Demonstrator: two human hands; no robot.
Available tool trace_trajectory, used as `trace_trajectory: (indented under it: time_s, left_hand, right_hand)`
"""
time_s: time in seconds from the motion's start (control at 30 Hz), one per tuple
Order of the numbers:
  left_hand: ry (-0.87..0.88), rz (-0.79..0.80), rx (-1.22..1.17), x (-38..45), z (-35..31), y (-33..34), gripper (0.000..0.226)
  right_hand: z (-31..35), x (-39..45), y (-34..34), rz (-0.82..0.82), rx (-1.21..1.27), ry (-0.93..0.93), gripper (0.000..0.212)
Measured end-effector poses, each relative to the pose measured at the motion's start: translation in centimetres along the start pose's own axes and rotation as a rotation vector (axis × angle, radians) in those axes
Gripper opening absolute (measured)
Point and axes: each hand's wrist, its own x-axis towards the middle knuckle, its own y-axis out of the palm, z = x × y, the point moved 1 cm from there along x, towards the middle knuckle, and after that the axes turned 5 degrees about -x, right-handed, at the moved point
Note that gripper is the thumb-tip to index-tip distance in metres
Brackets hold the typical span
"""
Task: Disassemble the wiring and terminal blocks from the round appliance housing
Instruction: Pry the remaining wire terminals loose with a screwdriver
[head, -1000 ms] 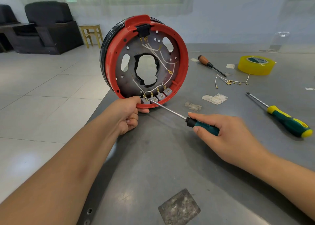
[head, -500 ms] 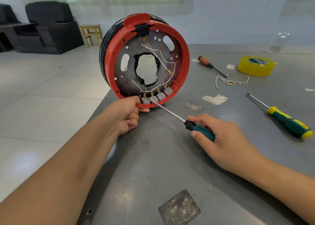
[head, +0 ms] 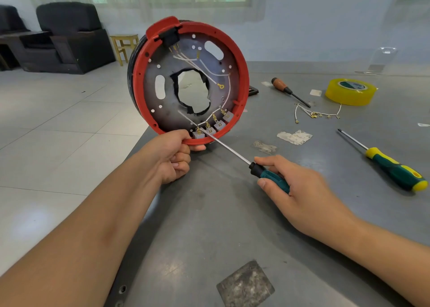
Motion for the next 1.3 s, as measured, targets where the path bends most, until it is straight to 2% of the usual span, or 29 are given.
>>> trace_trajectory:
  time_s: [0.57,0.77,0.87,0.97,1.03,1.2,1.3]
  left_hand:
    - [-0.013,0.019,-0.016,0.6,0.2,-0.4,0.042]
    - [-0.012,0.031,-0.041,0.6,0.2,-0.7,0.045]
    - [-0.007,0.037,-0.046,0.5,0.2,-0.7,0.044]
    - [0.007,0.050,-0.025,0.4,0.4,-0.7,0.043]
    - [0.023,0.056,0.005,0.3,0.5,-0.7,0.044]
    - [0.066,0.076,0.144,0.1,0.8,-0.4,0.044]
    - [0.101,0.096,0.230,0.0,0.8,-0.1,0.045]
  right_hand:
    - [-2.3,0.8,-2.1,-0.044,0.091,0.001,0.034]
    - [-5.4,1.7,-4.1,-0.012,-0.067,-0.043,0.035]
    - [-6.2,1.9,-4.2,-0.018,-0.062,-0.084,0.026]
    - [-6.4,2.0,-3.5,-0.044,0.050,-0.083,0.022]
    - [-6.2,2.0,-2.8,-0.057,0.216,-0.054,0.024]
    - [-4.3,2.7,-1.1,-0.159,0.664,0.165,0.025]
    - [-3.8,3.8,-0.5,-0.249,0.647,0.301,0.024]
